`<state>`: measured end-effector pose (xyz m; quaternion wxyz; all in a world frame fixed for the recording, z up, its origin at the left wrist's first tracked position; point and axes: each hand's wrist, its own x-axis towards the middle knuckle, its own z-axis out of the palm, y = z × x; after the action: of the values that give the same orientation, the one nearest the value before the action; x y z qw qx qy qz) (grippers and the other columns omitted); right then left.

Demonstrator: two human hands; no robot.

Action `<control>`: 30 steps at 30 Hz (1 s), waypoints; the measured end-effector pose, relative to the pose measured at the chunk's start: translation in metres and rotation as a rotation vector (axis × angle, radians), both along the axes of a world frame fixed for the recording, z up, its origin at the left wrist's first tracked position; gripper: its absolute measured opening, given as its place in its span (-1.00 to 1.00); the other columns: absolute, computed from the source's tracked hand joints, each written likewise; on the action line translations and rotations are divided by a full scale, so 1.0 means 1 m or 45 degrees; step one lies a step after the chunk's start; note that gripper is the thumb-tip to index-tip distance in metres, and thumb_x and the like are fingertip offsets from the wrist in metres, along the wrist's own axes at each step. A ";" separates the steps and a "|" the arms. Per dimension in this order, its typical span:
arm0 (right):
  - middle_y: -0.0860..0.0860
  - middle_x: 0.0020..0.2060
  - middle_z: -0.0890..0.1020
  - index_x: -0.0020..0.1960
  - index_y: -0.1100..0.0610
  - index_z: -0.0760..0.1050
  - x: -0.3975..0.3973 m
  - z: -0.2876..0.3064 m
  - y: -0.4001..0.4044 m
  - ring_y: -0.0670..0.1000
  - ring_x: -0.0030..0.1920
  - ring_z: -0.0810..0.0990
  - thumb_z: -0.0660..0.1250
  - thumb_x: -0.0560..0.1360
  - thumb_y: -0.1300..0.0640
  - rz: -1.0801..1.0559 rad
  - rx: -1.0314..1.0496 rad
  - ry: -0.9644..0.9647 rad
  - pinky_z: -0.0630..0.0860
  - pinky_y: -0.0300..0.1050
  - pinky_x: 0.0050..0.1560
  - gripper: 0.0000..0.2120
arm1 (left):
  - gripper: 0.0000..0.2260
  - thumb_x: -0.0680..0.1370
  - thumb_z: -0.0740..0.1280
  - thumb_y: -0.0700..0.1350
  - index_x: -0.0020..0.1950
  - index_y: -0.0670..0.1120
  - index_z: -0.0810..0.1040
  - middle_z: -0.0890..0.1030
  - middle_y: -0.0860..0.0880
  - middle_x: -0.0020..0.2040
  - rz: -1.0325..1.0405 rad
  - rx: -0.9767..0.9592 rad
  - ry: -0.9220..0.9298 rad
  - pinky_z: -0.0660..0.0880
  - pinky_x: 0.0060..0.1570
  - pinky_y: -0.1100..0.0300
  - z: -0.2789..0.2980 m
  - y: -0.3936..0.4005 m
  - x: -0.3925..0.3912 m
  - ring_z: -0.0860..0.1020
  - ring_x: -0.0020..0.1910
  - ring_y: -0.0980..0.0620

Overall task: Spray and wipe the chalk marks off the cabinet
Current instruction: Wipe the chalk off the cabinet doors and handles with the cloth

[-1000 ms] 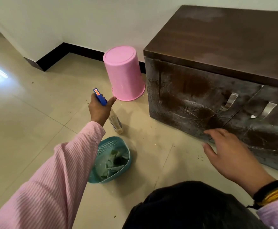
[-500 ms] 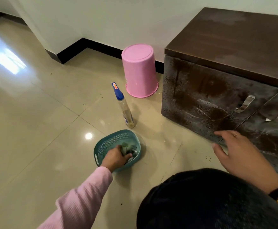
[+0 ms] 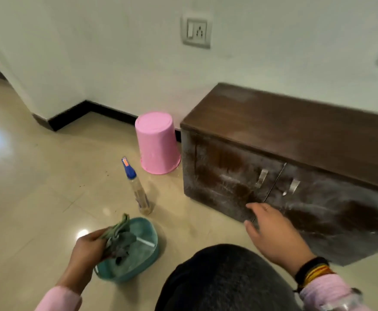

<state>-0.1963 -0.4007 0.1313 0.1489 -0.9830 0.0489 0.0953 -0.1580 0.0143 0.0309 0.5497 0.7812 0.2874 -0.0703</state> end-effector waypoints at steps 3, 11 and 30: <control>-0.05 0.41 0.41 0.51 -0.04 0.24 -0.014 0.031 -0.001 0.02 0.36 0.42 0.11 0.62 -0.12 0.029 -0.013 -0.104 0.38 -0.02 0.35 -0.52 | -0.78 0.48 0.33 -0.42 0.08 -0.29 0.65 0.73 -0.21 -0.11 -0.033 -0.549 -0.125 0.65 -0.28 0.17 0.038 -0.027 -0.020 0.71 -0.20 -0.09; -0.17 0.46 0.34 0.53 -0.16 0.19 -0.055 0.112 -0.018 -0.17 0.36 0.37 0.14 0.62 -0.15 0.280 -0.009 -0.292 0.33 -0.19 0.38 -0.52 | -0.61 0.42 0.53 -0.28 0.23 -0.09 0.61 0.72 -0.07 0.05 -0.316 -0.412 -0.640 0.61 0.05 0.21 0.118 -0.123 -0.049 0.69 0.05 -0.02; -0.44 0.44 0.10 0.52 -0.31 0.07 0.042 0.069 -0.055 -0.35 0.44 0.07 0.04 0.62 -0.22 0.540 -0.070 -0.358 -0.01 -0.49 0.33 -0.52 | -0.61 0.56 0.40 -0.15 0.37 0.09 0.52 0.60 0.22 0.15 -0.060 0.091 -0.926 0.52 0.15 0.31 0.053 -0.235 0.102 0.55 0.11 0.36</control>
<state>-0.1545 -0.4555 0.2002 0.1043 -0.9786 -0.1770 -0.0145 -0.0560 -0.2210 0.0836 0.5865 0.7802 0.0574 0.2097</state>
